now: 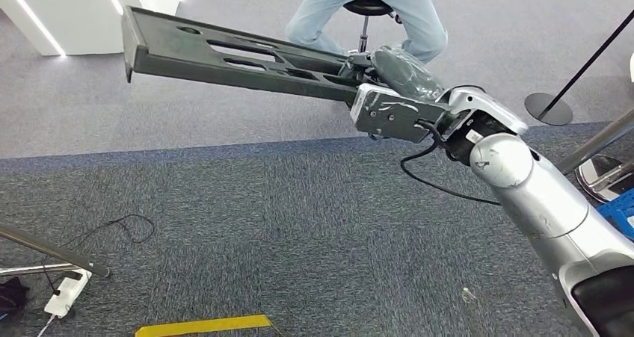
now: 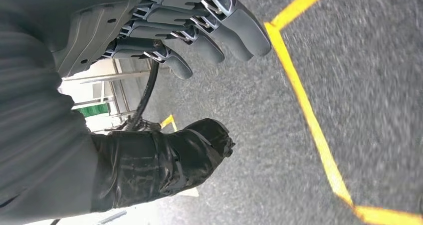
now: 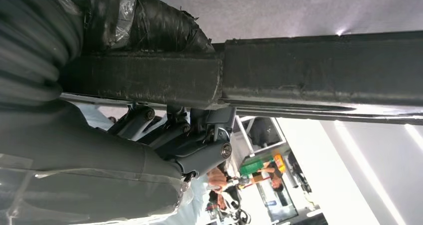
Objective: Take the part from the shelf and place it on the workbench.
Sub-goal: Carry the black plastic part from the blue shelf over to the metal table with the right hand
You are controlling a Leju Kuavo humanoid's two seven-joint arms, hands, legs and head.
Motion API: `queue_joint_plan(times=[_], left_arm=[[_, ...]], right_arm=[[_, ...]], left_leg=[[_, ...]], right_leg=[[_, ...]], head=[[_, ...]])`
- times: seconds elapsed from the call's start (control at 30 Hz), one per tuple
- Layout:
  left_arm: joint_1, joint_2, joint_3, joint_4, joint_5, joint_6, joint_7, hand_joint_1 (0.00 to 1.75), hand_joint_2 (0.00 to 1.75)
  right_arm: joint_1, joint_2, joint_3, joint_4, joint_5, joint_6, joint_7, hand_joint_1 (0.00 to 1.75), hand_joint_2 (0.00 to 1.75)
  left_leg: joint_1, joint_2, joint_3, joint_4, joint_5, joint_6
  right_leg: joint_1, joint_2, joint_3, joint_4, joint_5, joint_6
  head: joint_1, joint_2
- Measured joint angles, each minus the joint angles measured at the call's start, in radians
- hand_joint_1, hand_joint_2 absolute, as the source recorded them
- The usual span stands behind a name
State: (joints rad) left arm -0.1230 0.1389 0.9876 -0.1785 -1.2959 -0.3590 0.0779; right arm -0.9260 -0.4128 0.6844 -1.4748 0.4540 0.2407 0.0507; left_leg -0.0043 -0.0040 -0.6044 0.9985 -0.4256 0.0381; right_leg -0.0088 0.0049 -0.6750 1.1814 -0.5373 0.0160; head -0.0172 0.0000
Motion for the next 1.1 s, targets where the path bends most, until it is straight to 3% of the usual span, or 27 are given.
queue_joint_plan(times=[0.1, 0.13, 0.17, 0.23, 0.27, 0.4, 0.47, 0.53, 0.57, 0.6, 0.63, 0.73, 0.8, 0.9, 0.97, 1.03, 1.07, 1.1], left_arm=[[0.000, 0.000, 0.000, 0.000, 0.000, 0.000, 0.000, 0.00, 1.75], [0.001, -0.001, 0.000, 0.000, 0.000, 0.001, 0.000, 0.00, 1.75], [0.001, -0.002, 0.000, 0.000, 0.000, 0.001, 0.000, 0.00, 1.75], [0.001, -0.002, 0.000, 0.000, 0.000, 0.001, 0.000, 0.00, 1.75], [0.001, -0.002, 0.000, 0.000, 0.000, 0.001, 0.000, 0.00, 1.75], [0.002, -0.001, 0.000, 0.000, 0.000, 0.000, 0.000, 0.00, 1.75], [0.001, -0.001, 0.000, 0.000, 0.000, 0.000, 0.000, 0.00, 1.75], [0.001, -0.001, 0.000, 0.000, 0.000, 0.000, 0.000, 0.00, 1.75], [0.001, -0.002, 0.000, 0.000, 0.000, 0.000, 0.000, 0.00, 1.75], [0.002, -0.003, 0.000, 0.000, 0.000, 0.000, 0.000, 0.00, 1.75], [0.002, -0.003, 0.000, 0.000, 0.000, 0.000, 0.000, 0.00, 1.75], [0.001, -0.003, 0.000, 0.000, 0.000, 0.000, 0.000, 0.00, 1.75], [0.001, -0.003, 0.000, 0.000, 0.000, 0.000, 0.000, 0.00, 1.75], [0.000, -0.001, 0.000, 0.000, 0.000, 0.000, 0.000, 0.00, 1.75], [0.000, -0.001, 0.000, 0.000, 0.000, 0.000, 0.000, 0.00, 1.75], [0.000, -0.001, 0.000, 0.000, 0.000, 0.000, 0.000, 0.00, 1.75], [0.001, -0.001, 0.000, 0.000, 0.000, 0.000, 0.000, 0.00, 1.75], [0.001, -0.001, 0.000, 0.000, 0.000, 0.001, 0.000, 0.00, 1.75]], right_arm=[[0.004, 0.000, 0.000, 0.000, 0.000, 0.000, 0.000, 1.75, 1.75], [0.006, 0.000, 0.000, 0.001, 0.000, 0.000, 0.000, 1.75, 1.75], [0.007, 0.000, 0.000, 0.001, 0.000, 0.000, 0.000, 1.75, 1.75], [0.006, 0.000, 0.000, 0.000, 0.000, 0.000, 0.000, 1.75, 1.75], [0.006, 0.000, 0.000, 0.000, 0.000, 0.000, 0.000, 1.75, 1.75], [0.006, 0.000, 0.000, 0.000, 0.000, 0.000, 0.000, 1.75, 1.75], [0.003, 0.000, 0.000, 0.000, 0.000, 0.000, 0.000, 1.75, 1.75], [0.002, 0.000, 0.000, 0.000, 0.000, 0.000, 0.000, 1.75, 1.75], [0.003, 0.000, 0.000, 0.000, 0.000, 0.000, 0.000, 1.75, 1.75], [0.003, 0.000, 0.000, 0.000, 0.000, 0.000, 0.000, 1.75, 1.75], [0.003, 0.000, 0.000, 0.000, 0.000, 0.000, 0.000, 1.75, 1.75], [0.001, 0.000, 0.000, -0.001, 0.000, 0.000, 0.000, 1.75, 1.75], [0.000, 0.000, 0.000, -0.001, 0.000, 0.000, 0.000, 1.75, 1.75], [0.001, 0.000, 0.000, -0.001, 0.000, 0.000, 0.000, 1.75, 1.75], [0.000, 0.000, 0.000, -0.001, 0.000, 0.000, 0.000, 1.75, 1.75], [0.002, 0.000, 0.000, 0.000, 0.000, 0.000, 0.000, 1.75, 1.75], [0.004, 0.000, 0.000, 0.000, 0.000, 0.000, 0.000, 1.75, 1.75], [0.007, 0.000, 0.000, 0.000, 0.000, 0.000, 0.000, 1.75, 1.75]], left_leg=[[-0.001, 0.000, 0.000, 0.001, -0.001, 0.001], [-0.001, -0.001, 0.000, 0.005, -0.003, 0.001], [-0.001, -0.001, -0.001, 0.010, -0.006, -0.001], [-0.003, -0.003, -0.007, 0.026, -0.016, -0.010], [-0.004, -0.003, -0.011, 0.032, -0.018, -0.014], [-0.003, -0.003, -0.022, 0.047, -0.028, -0.029], [0.001, -0.002, -0.054, 0.120, -0.072, -0.041], [0.005, -0.001, -0.115, 0.250, -0.129, -0.052], [0.008, -0.001, -0.139, 0.297, -0.142, -0.055], [0.009, -0.001, -0.148, 0.311, -0.137, -0.057], [0.011, -0.001, -0.138, 0.286, -0.114, -0.057], [0.011, -0.002, -0.043, 0.091, -0.025, -0.050], [0.004, -0.003, -0.014, 0.032, -0.016, -0.043], [0.001, -0.003, -0.009, 0.016, -0.008, -0.025], [0.004, -0.001, -0.002, 0.003, -0.001, -0.010], [0.002, -0.001, -0.001, 0.002, -0.001, -0.003], [0.001, -0.001, -0.002, 0.004, -0.002, -0.001], [0.001, -0.001, -0.002, 0.006, -0.004, 0.000]], right_leg=[[0.000, 0.000, -0.036, 0.072, -0.022, 0.002], [-0.001, 0.000, -0.035, 0.066, -0.006, 0.003], [-0.002, -0.001, -0.019, 0.031, 0.024, 0.003], [-0.002, -0.001, 0.042, -0.094, 0.083, 0.001], [-0.001, -0.001, 0.056, -0.125, 0.089, -0.001], [0.000, -0.001, 0.061, -0.140, 0.091, -0.017], [-0.004, -0.002, 0.065, -0.144, 0.093, -0.026], [-0.003, -0.002, 0.066, -0.145, 0.093, -0.030], [-0.002, -0.003, 0.066, -0.144, 0.092, -0.031], [-0.002, -0.002, 0.066, -0.144, 0.092, -0.031], [-0.002, -0.002, 0.067, -0.144, 0.092, -0.030], [-0.002, -0.001, 0.071, -0.145, 0.089, -0.025], [-0.002, 0.000, 0.070, -0.147, 0.090, -0.016], [-0.003, 0.000, 0.067, -0.148, 0.086, -0.001], [-0.002, 0.000, 0.041, -0.091, 0.048, 0.004], [-0.001, 0.000, -0.018, 0.037, -0.012, 0.004], [-0.001, 0.000, -0.047, 0.094, -0.030, 0.005], [-0.001, -0.001, -0.063, 0.122, -0.030, 0.005]], head=[[0.000, 0.000], [0.000, 0.000], [0.000, 0.000], [-0.001, 0.000], [-0.001, 0.000], [-0.002, 0.000], [-0.005, 0.000], [-0.007, 0.000], [-0.007, 0.000], [-0.007, 0.000], [-0.007, 0.000], [-0.006, 0.000], [-0.006, 0.000], [-0.005, 0.000], [-0.003, 0.000], [-0.001, 0.000], [-0.001, 0.000], [-0.001, 0.000]])
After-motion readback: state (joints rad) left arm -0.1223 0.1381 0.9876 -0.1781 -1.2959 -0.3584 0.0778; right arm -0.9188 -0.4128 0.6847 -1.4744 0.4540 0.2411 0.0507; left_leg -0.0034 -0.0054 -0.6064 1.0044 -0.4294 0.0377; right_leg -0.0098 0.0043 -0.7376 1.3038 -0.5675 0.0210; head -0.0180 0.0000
